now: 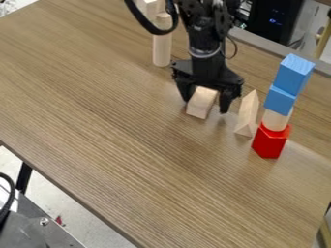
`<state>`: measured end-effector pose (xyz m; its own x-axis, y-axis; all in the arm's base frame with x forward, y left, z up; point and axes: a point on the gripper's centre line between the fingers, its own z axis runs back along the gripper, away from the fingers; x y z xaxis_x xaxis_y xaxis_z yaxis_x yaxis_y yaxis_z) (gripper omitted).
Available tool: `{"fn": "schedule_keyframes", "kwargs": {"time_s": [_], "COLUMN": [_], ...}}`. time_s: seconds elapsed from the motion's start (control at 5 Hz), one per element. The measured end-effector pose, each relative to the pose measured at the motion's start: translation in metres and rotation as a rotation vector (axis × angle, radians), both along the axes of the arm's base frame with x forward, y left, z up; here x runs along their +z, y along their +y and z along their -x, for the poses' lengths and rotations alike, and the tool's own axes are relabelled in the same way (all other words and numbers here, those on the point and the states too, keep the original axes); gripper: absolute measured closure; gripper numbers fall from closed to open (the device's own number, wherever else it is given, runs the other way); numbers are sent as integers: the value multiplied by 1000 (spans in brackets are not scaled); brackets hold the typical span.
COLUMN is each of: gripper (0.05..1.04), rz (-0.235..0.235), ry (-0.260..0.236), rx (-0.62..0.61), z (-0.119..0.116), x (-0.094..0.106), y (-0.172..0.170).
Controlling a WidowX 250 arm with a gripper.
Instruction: Move the blue square on top of the rectangle block
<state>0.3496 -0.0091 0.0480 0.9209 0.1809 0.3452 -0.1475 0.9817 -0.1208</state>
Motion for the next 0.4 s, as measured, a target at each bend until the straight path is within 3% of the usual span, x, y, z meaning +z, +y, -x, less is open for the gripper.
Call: {"fn": "schedule_keyframes", "kwargs": {"time_s": [0.2, 0.4], "gripper": [83, 83], "rz": [-1, -4], "ry": [-82, -101], "rx": [-20, -21], "z": [-2, 0], "x": [33, 46], "y": [0, 2]}}
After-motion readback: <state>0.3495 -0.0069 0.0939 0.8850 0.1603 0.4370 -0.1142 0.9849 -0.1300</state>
